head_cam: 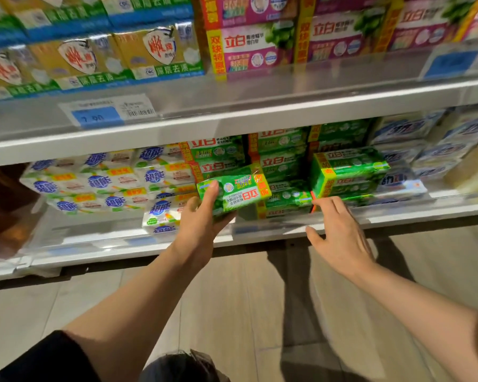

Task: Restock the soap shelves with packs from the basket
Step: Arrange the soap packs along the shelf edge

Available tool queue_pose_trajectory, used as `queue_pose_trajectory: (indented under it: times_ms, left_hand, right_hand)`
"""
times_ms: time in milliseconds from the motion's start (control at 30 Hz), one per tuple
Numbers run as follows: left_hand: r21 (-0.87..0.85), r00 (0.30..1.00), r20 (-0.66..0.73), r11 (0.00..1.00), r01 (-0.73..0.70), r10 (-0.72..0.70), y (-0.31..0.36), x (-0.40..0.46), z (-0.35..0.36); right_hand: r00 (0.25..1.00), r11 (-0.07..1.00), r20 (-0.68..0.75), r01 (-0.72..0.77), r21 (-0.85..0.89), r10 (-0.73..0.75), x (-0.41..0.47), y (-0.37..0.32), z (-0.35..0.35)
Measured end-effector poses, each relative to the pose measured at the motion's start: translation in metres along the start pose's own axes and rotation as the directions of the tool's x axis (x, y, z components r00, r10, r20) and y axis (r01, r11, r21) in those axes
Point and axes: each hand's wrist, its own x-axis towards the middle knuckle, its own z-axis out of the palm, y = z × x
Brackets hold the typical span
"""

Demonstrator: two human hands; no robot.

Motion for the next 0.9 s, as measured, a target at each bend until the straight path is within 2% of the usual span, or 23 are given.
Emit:
queue_pose_trajectory:
  times_ms: [200,267,333,400,467,567,633,667,767,800,833,900]
  left_hand:
    - [0.215,0.947,0.123,0.923,-0.319,0.298,0.021,0.006,-0.010]
    - [0.249,0.927,0.139,0.894,-0.372,0.348,0.031,0.012,-0.009]
    - [0.383,0.908,0.190,0.823,-0.420,0.374,0.039,0.016,-0.004]
    - [0.544,0.881,0.314,0.694,-0.472,0.353,0.046,0.018,0.007]
    - [0.625,0.844,0.455,0.572,-0.530,0.284,0.050,0.018,0.024]
    - [0.736,0.790,0.600,0.303,-0.606,0.123,0.048,0.028,0.059]
    - [0.730,0.765,0.639,0.254,-0.635,0.076,0.042,0.035,0.081]
    - [0.726,0.753,0.645,0.205,-0.657,0.130,0.037,0.036,0.090]
    - [0.704,0.629,0.700,-0.177,-0.688,0.338,0.021,0.034,0.100]
    - [0.668,0.580,0.742,-0.293,-0.684,0.337,0.016,0.030,0.100]
    - [0.637,0.564,0.771,-0.405,-0.657,0.298,0.011,0.027,0.097]
    - [0.572,0.605,0.777,-0.602,-0.558,0.177,0.003,0.020,0.091]
  right_hand:
    - [0.995,0.996,-0.056,0.084,-0.013,-0.085,0.010,0.002,0.011]
    - [0.994,0.996,-0.063,0.094,-0.004,-0.094,0.011,0.001,0.013]
    - [0.992,0.994,-0.071,0.105,0.008,-0.104,0.011,0.000,0.014]
    - [0.992,0.994,-0.070,0.107,0.021,-0.105,0.011,-0.001,0.013]
    - [0.992,0.994,-0.063,0.107,0.026,-0.105,0.008,0.000,0.011]
    - [0.995,0.996,-0.053,0.087,0.027,-0.086,0.004,0.002,0.009]
    - [0.995,0.996,-0.052,0.085,0.024,-0.084,0.002,0.004,0.009]
    - [0.996,0.996,-0.049,0.082,0.025,-0.081,0.002,0.004,0.008]
    - [0.995,0.996,-0.046,0.088,0.020,-0.087,0.002,0.006,0.006]
    - [0.995,0.996,-0.048,0.092,0.018,-0.091,0.002,0.006,0.006]
    - [0.994,0.995,-0.050,0.094,0.017,-0.093,0.002,0.006,0.006]
    - [0.994,0.995,-0.053,0.095,0.026,-0.094,0.001,0.006,0.006]
